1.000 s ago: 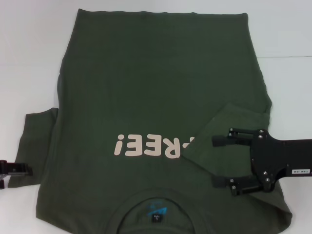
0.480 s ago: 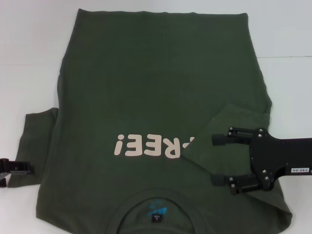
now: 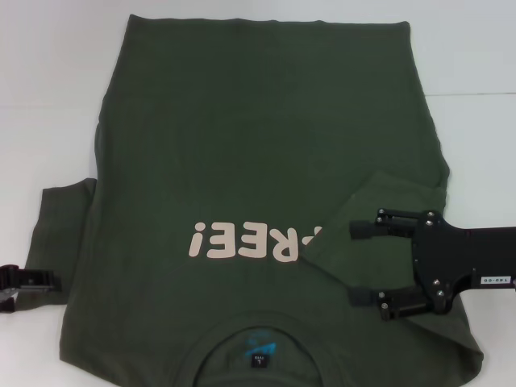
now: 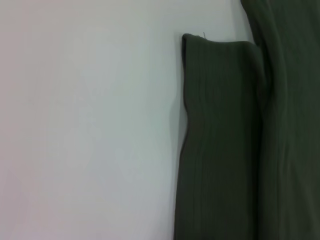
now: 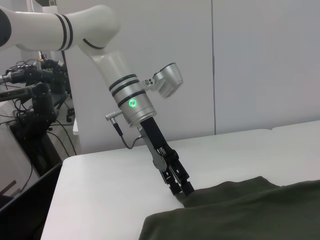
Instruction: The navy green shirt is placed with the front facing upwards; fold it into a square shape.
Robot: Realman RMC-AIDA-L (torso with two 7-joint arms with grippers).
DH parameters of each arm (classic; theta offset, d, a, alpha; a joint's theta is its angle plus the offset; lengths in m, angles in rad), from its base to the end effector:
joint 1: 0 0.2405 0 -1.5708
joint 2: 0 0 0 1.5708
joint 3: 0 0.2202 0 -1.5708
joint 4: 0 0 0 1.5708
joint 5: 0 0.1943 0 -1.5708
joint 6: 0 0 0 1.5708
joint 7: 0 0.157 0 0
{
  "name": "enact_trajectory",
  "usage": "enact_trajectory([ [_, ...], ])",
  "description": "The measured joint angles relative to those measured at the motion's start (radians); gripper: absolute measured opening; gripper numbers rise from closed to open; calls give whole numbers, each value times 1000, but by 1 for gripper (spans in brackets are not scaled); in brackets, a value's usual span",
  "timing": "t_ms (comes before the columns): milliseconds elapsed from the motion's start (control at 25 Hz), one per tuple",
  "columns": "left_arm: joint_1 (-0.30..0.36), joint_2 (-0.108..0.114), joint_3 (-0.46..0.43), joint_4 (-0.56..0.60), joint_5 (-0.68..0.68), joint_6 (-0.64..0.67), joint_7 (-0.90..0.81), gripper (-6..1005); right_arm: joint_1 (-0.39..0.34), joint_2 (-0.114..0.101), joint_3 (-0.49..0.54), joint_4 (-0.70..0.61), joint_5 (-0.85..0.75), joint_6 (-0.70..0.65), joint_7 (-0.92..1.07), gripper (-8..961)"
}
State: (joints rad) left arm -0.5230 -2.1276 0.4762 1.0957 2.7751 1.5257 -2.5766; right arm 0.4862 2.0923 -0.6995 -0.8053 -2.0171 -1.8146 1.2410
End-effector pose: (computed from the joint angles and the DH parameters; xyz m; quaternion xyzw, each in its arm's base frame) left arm -0.3087 0.2949 0.0693 -0.6750 -0.6960 -0.0133 0.2445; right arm 0.2025 0.2749 0.0211 -0.9620 0.0801 0.2523 0.0666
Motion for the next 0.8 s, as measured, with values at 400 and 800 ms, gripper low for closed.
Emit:
enact_trajectory([
  [400,-14,3,2,-19,-7,-1,0,933,0,0,0,0,-4,7,1,921],
  [800,-46,10,2,-64,-9,-17,5,932,-2,0,0,0,-6,12,1,919],
])
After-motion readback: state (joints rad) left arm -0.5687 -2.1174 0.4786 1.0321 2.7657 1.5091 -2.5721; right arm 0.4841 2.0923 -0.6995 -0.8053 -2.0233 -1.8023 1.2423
